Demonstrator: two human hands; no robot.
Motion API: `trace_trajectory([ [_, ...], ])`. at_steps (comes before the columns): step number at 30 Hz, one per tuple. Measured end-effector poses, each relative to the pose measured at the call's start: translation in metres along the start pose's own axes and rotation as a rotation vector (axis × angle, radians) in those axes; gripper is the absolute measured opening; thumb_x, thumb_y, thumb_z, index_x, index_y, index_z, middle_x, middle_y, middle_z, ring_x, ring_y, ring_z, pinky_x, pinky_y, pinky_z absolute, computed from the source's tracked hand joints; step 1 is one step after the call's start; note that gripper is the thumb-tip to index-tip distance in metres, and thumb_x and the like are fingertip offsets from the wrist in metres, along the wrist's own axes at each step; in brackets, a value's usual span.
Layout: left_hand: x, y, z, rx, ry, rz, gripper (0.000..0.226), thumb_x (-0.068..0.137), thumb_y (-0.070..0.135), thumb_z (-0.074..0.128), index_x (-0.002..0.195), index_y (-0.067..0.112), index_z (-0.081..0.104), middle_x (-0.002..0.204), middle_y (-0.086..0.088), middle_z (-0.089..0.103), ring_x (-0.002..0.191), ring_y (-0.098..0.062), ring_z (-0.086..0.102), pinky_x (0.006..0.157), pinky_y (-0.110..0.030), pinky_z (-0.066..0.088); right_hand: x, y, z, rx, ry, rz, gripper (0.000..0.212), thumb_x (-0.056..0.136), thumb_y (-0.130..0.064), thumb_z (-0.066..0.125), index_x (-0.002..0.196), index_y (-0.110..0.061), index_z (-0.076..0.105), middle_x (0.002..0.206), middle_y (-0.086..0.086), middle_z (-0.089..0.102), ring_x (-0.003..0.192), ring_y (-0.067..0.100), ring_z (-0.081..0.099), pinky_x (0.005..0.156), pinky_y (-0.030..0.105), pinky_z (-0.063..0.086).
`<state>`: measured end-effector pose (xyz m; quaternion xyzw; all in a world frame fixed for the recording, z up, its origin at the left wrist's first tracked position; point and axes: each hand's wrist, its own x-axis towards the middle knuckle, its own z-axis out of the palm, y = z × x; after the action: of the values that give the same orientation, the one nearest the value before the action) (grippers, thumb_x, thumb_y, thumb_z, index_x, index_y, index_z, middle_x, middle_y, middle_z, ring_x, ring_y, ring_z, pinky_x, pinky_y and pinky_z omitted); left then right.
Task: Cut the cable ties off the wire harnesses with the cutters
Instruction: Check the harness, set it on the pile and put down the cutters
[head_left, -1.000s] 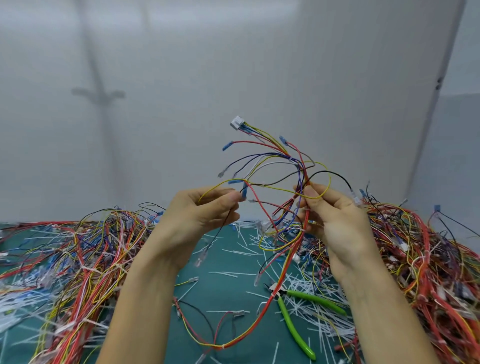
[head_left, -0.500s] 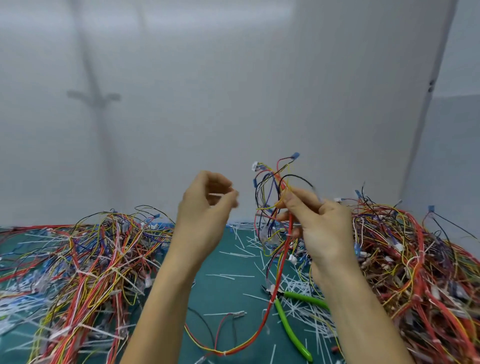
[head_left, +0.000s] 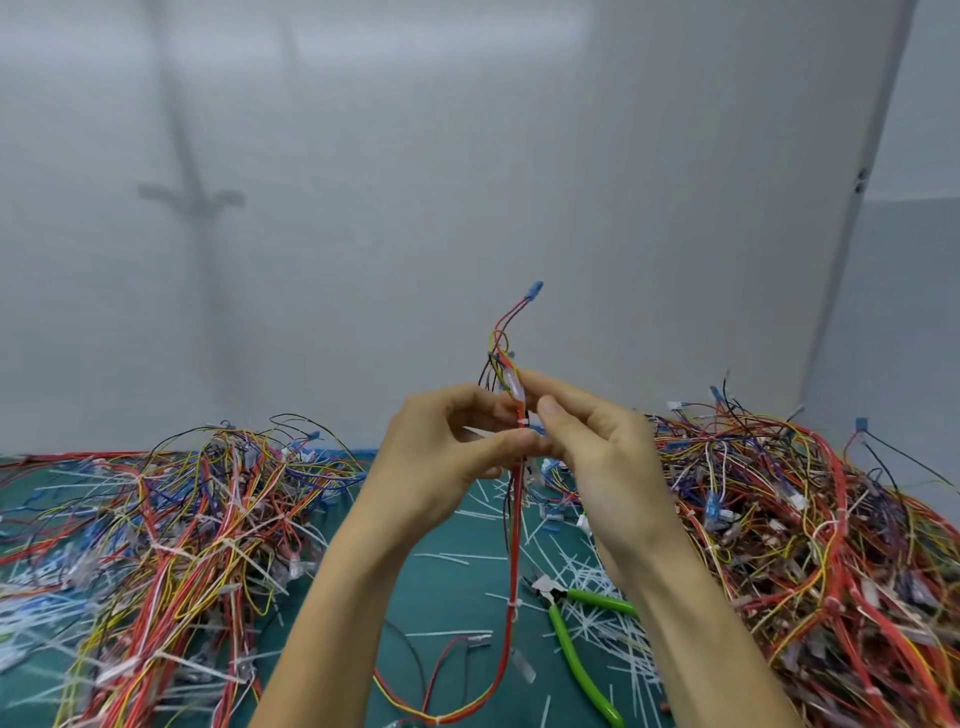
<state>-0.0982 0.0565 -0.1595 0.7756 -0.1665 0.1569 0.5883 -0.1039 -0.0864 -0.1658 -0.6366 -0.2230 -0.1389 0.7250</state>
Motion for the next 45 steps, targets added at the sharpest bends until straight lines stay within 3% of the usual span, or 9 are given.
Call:
trace_trajectory([
  [8,0.003,-0.005,0.0,-0.147,0.156,0.009,0.007,0.082,0.005,0.074,0.086,0.01,0.071,0.078,-0.012,0.074,0.073,-0.022,0.073,0.066,-0.031,0.061,-0.003,0.004,0.006,-0.294,0.016,0.002,0.028,0.096,-0.025,0.061,0.119,-0.042,0.061,0.124,-0.018,0.047,0.103,-0.02,0.049,0.081,0.001,0.044],
  [14,0.004,0.0,-0.01,-0.442,0.334,0.006,0.013,0.081,0.003,0.073,0.093,0.003,0.069,0.082,-0.01,0.075,0.069,-0.018,0.072,0.062,-0.023,0.057,0.0,0.002,-0.012,-0.302,-0.114,0.258,0.031,0.088,-0.033,0.07,0.116,-0.03,0.06,0.115,-0.009,0.065,0.095,0.005,0.068,0.085,0.025,0.053],
  [19,0.002,0.007,-0.007,-0.544,0.401,0.01,0.012,0.085,0.002,0.069,0.097,0.005,0.066,0.087,-0.004,0.077,0.071,-0.014,0.073,0.06,-0.021,0.057,-0.004,0.002,-0.015,-0.244,-0.338,0.365,0.029,0.091,-0.018,0.069,0.118,-0.022,0.058,0.092,0.002,0.078,0.085,0.02,0.075,0.078,0.026,0.057],
  [24,0.001,0.01,-0.005,-0.665,0.429,0.013,0.013,0.082,0.007,0.07,0.095,0.008,0.066,0.089,-0.004,0.077,0.077,-0.016,0.074,0.064,-0.019,0.056,-0.003,-0.001,-0.012,-0.114,-0.234,0.317,0.042,0.087,-0.009,0.072,0.121,-0.017,0.048,0.086,0.007,0.078,0.078,0.024,0.075,0.065,0.022,0.056],
  [27,0.003,0.01,-0.008,-0.728,0.391,-0.009,0.028,0.071,0.011,0.073,0.098,0.008,0.066,0.088,-0.002,0.077,0.078,-0.012,0.073,0.065,-0.017,0.055,-0.003,-0.003,-0.008,-0.042,-0.174,0.268,0.043,0.086,-0.006,0.072,0.12,-0.018,0.048,0.083,0.008,0.077,0.073,0.025,0.075,0.066,0.027,0.06],
  [33,0.001,0.003,-0.017,-0.657,0.136,-0.131,0.066,0.058,0.009,0.078,0.122,0.007,0.064,0.114,-0.003,0.072,0.1,-0.008,0.07,0.072,-0.017,0.055,-0.005,-0.006,-0.002,-0.071,-0.149,0.196,0.012,0.089,-0.005,0.069,0.101,-0.005,0.068,0.079,0.006,0.077,0.066,0.019,0.074,0.059,0.022,0.056],
  [37,0.002,0.003,-0.014,-0.452,0.187,-0.157,0.059,0.057,0.023,0.083,0.111,0.007,0.068,0.102,-0.008,0.071,0.092,-0.016,0.071,0.077,-0.023,0.057,-0.006,-0.006,0.0,-0.027,-0.111,0.164,0.009,0.09,-0.003,0.067,0.095,-0.011,0.07,0.079,0.007,0.077,0.068,0.02,0.074,0.062,0.023,0.058],
  [40,0.001,0.003,-0.013,-0.331,0.26,-0.149,0.042,0.064,0.024,0.084,0.096,0.006,0.062,0.08,-0.006,0.059,0.066,-0.013,0.066,0.064,-0.023,0.057,-0.005,-0.003,0.002,0.029,-0.014,0.158,0.011,0.088,-0.002,0.068,0.095,-0.01,0.072,0.078,0.007,0.077,0.068,0.017,0.074,0.059,0.021,0.057],
  [45,-0.004,0.005,-0.011,-0.058,-0.128,-0.189,0.037,0.078,0.047,0.069,0.093,0.014,0.073,0.086,-0.001,0.075,0.08,-0.016,0.074,0.068,-0.025,0.059,-0.004,0.0,0.002,0.014,0.105,0.118,0.011,0.084,-0.006,0.073,0.09,-0.015,0.077,0.08,0.002,0.077,0.073,0.013,0.073,0.065,0.028,0.061],
])
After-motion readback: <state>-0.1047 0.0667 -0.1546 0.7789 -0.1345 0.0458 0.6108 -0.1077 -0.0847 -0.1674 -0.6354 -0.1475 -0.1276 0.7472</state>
